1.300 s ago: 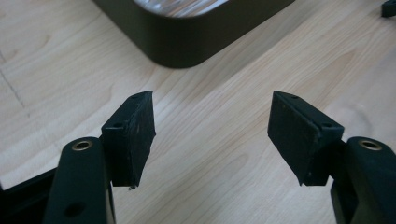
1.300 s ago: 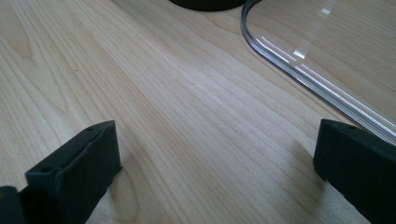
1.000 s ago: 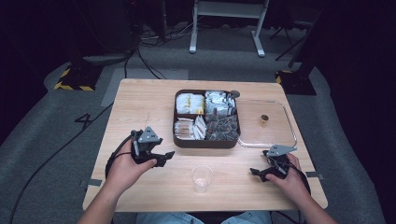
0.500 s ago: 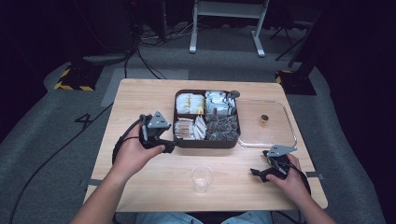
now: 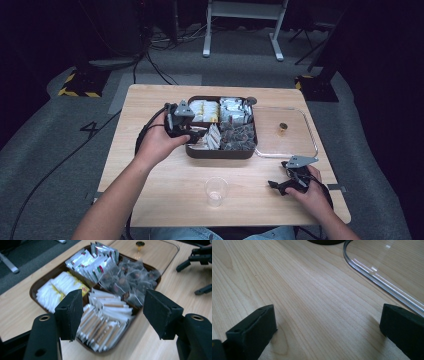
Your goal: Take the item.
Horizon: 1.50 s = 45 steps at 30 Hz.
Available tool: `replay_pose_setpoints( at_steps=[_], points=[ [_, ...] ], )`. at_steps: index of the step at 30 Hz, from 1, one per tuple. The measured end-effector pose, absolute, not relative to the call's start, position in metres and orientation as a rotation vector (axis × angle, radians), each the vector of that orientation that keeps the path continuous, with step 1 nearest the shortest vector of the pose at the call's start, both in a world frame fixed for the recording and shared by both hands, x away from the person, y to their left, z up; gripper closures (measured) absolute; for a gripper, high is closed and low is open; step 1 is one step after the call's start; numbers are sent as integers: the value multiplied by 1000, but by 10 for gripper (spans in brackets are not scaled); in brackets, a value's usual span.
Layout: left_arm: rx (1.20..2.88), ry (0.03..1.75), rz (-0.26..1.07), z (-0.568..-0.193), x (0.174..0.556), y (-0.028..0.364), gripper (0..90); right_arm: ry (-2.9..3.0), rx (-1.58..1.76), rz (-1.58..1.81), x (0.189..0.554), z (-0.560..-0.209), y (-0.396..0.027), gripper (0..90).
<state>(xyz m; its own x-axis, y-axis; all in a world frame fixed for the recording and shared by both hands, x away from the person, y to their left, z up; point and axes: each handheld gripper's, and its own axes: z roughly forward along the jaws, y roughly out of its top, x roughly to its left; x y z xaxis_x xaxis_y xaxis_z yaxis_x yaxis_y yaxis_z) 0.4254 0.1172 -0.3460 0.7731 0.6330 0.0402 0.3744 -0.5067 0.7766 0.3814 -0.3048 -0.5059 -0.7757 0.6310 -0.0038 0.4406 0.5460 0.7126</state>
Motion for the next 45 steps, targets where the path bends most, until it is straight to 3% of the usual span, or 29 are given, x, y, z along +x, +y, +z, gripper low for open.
replay_pose_setpoints(
  at_steps=[18,25,45],
  points=[
    [2146,841,398,-354,501,93,341,2525,894,1055,382,-506,-305,8],
    [2206,858,354,-380,533,86,409,2525,895,1055,382,-506,-305,8],
    [2216,991,225,-431,575,82,501,2525,894,1055,382,-506,-305,8]
  ],
)
